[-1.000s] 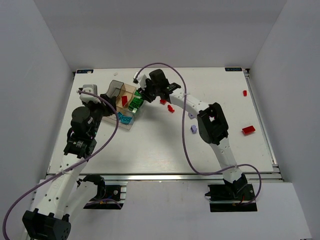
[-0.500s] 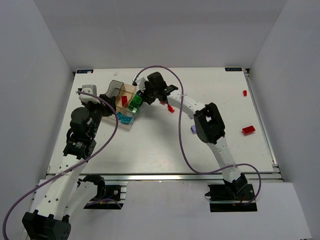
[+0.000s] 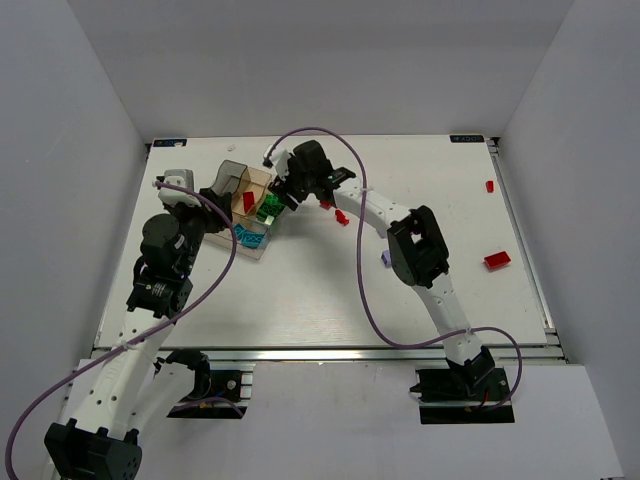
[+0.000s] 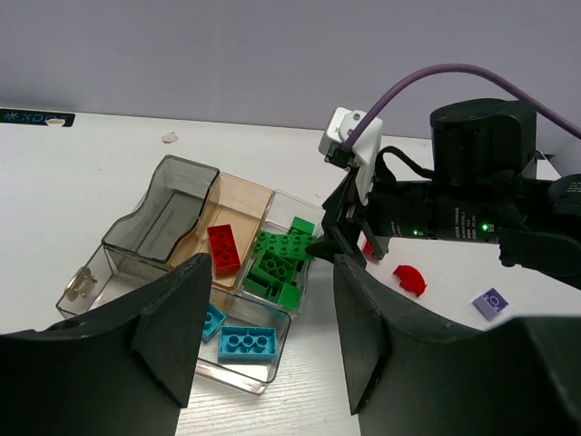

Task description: Sort the legos into containers by color

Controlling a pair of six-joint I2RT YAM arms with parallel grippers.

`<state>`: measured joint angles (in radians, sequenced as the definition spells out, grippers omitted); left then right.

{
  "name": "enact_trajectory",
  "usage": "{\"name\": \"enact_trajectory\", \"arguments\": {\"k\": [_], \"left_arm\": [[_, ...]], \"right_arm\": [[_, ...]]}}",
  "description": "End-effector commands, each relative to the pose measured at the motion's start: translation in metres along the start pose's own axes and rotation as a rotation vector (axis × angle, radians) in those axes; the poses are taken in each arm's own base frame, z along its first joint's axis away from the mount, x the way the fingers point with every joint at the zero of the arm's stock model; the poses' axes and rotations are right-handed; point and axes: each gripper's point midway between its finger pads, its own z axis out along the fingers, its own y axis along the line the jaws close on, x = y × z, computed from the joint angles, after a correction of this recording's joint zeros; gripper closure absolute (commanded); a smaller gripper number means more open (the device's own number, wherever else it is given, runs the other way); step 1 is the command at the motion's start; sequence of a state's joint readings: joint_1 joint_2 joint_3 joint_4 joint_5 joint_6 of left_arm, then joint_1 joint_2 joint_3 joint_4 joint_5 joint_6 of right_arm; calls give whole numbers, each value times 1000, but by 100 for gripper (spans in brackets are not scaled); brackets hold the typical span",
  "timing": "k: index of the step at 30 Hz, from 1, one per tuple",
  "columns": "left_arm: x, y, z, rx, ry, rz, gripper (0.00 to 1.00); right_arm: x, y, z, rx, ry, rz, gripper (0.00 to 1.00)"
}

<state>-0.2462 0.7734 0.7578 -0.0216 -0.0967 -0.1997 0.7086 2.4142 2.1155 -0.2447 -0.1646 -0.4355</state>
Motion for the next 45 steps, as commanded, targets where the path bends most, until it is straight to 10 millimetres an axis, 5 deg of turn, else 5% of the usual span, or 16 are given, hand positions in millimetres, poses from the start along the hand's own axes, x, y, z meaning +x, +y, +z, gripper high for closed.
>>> {"name": "enact_trajectory", "arguments": {"k": [1,11,13,14,16,18,21,22,24,26,28,30,31,32,36,45], "left_arm": [[5,-1,0,7,2,6,34],[-1,-19,1,109,-38,14,34],[9,-51,-1,302,3,29,43],[9,-61,-1,361,1,31,53],[22,-79,-2,475,44,13,81],[27,-90,-1,539,65,-11,88],[44,-112,3,665,143,-74,74],[62,-118,10,705,218,-105,58],[64,-128,23,732,278,-141,45],[103,-134,40,697,429,-160,34],[102,-141,61,661,455,-125,30],[143,-144,76,592,585,-71,27],[129,-152,92,580,555,-40,27],[157,-151,101,527,621,5,26],[177,-142,149,379,626,127,25],[233,-141,222,217,617,320,24]], "right_arm": [[-53,-12,-23,24,-113,6,28],[-72,-28,-72,93,-134,62,37],[-80,-35,-103,118,-159,140,48],[-54,-23,-103,87,-122,187,74],[-56,-29,-144,94,-167,278,100],[-29,-20,-176,57,-165,349,100],[-5,-1,-220,-2,-192,448,92],[1,0,-233,-11,-210,473,55],[6,3,-270,11,-273,468,33],[13,-4,-295,34,-304,465,11],[21,-4,-317,62,-305,470,11],[29,-2,-333,69,-321,465,16],[44,2,-333,61,-319,477,28],[50,2,-335,63,-327,476,40],[62,6,-343,29,-330,453,100],[66,16,-353,-9,-350,381,79]]}}
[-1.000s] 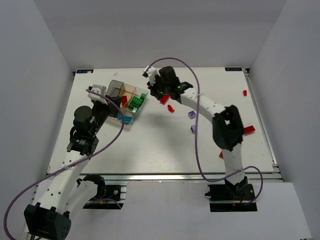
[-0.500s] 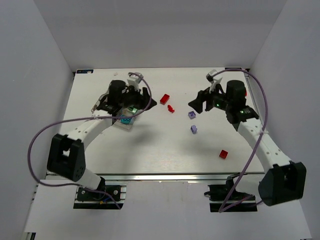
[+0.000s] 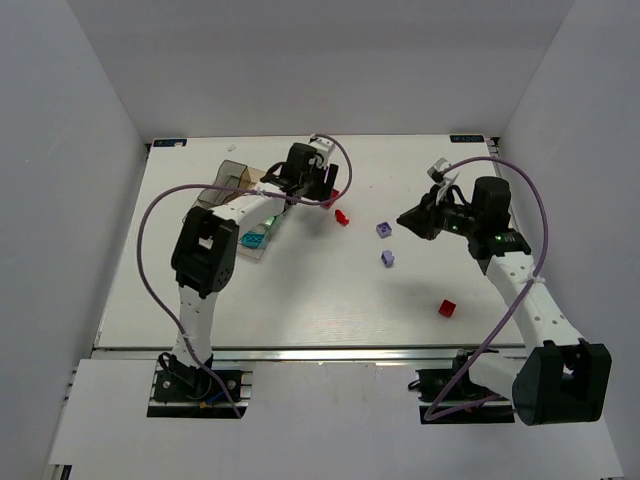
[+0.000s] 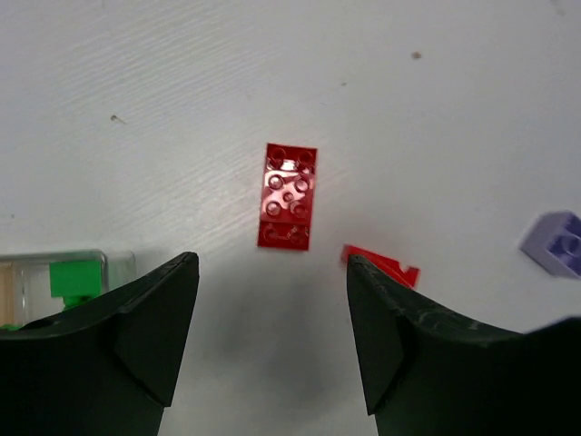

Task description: Sort the legos into containers by color

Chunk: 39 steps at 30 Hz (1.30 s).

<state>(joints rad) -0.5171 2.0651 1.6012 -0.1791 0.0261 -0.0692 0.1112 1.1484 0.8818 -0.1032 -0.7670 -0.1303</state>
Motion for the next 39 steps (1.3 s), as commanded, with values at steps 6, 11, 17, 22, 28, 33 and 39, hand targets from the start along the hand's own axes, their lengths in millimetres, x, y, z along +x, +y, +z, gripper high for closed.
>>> {"name": "enact_trajectory", "arguments": {"k": [6,11,17,22,28,33,39], "left_arm": [[-15,-7,43,-123,-10,104,23],[-3,-3,67,-143,12,93,22],[9,8,80,-232,37,96,31],[16,10,83,-245,52,88,59],[-8,3,67,-220,4,58,88],[-60,2,20,-126,-132,-48,95],[-92,43,-46,-122,-216,-94,97]], "right_arm": [[-8,15,-7,-53,-39,-118,73],[-5,19,-6,-72,-41,-139,72],[-6,21,-5,-76,-38,-148,72],[-7,21,-7,-71,-43,-153,72],[-5,18,-6,-58,-40,-148,73],[-2,12,-4,-37,-33,-145,73],[2,10,-3,-35,-25,-141,73]]}}
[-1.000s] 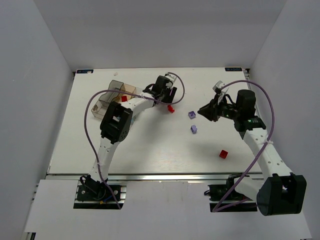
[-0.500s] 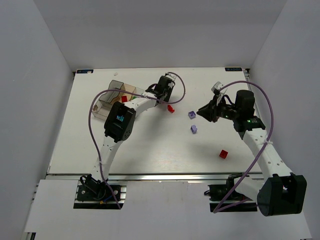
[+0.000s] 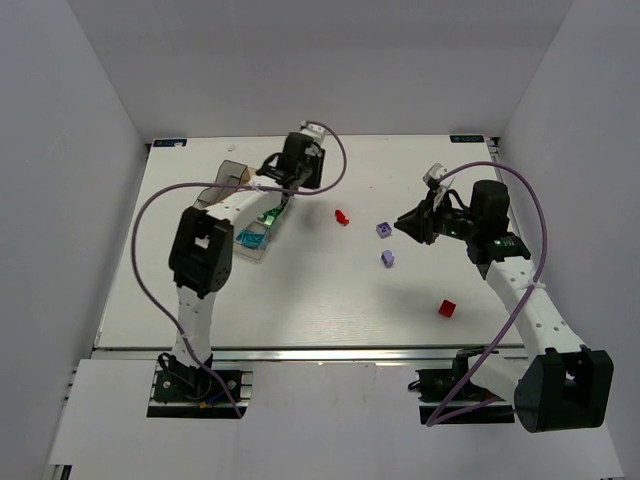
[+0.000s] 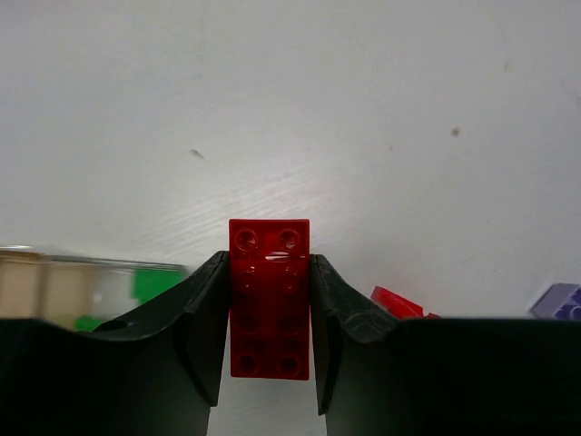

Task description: Sort the legos into containers by color

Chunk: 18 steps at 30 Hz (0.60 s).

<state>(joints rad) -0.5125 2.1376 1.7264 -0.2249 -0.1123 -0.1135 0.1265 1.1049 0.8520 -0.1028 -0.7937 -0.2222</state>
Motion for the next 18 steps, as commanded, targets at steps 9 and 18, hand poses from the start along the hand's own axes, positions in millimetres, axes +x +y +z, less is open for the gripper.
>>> {"name": "enact_trajectory", "arguments": {"k": [9,18], "left_arm": [[-26,143,-77,-283,-110,-112,100],[14,184,-61,-347,3,-137,88]], "right_arm": [[7,-4,3,1,6,-20,70],[14,-11,4,21,27,-12,66]]}}
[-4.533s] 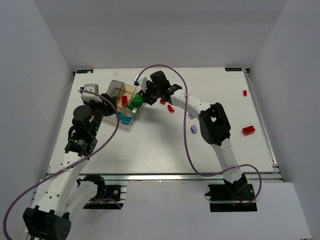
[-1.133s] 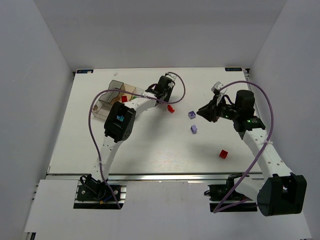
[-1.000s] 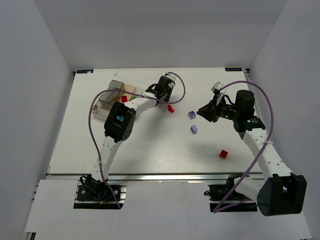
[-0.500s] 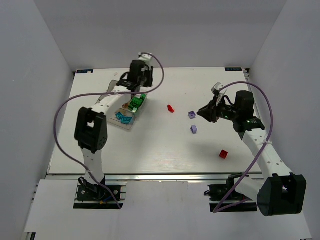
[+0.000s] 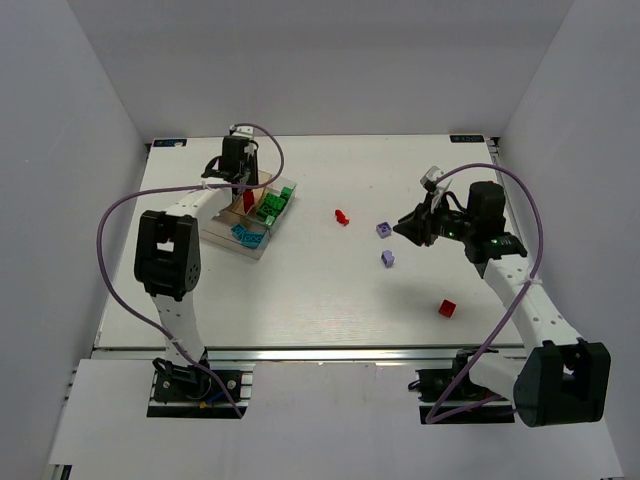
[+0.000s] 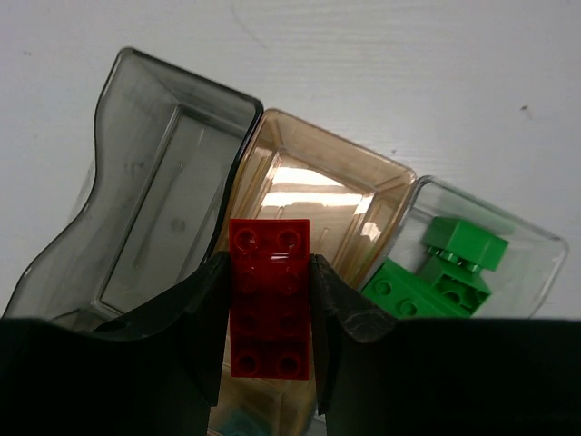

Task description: Sort the legos into containers by color

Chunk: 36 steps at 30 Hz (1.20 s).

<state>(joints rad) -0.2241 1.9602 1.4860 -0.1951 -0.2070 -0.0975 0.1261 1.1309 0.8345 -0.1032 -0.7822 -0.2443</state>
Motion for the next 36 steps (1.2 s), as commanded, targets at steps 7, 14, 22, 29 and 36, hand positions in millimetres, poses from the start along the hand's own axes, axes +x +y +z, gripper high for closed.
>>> {"name": "enact_trajectory", "arguments": {"k": [7,14,22,29,36], "left_arm": [[-7,14,-3,-24,9,-5,35],[-31,9,-22,13,-33,-18,27],[-75,-30,-124,325,-242,-191,97],[-20,-75,-206,668,-255,-273,34],[-10,-76,-237,734,-294,-228,26]], "right_arm": [[2,-11,2,36,11,-20,54],[1,-54,-7,279,31,4,48],[26,-162,-42,801,154,211,42],[38,-240,-50,782,262,205,29],[51,-322,-63,865,400,162,22]]}}
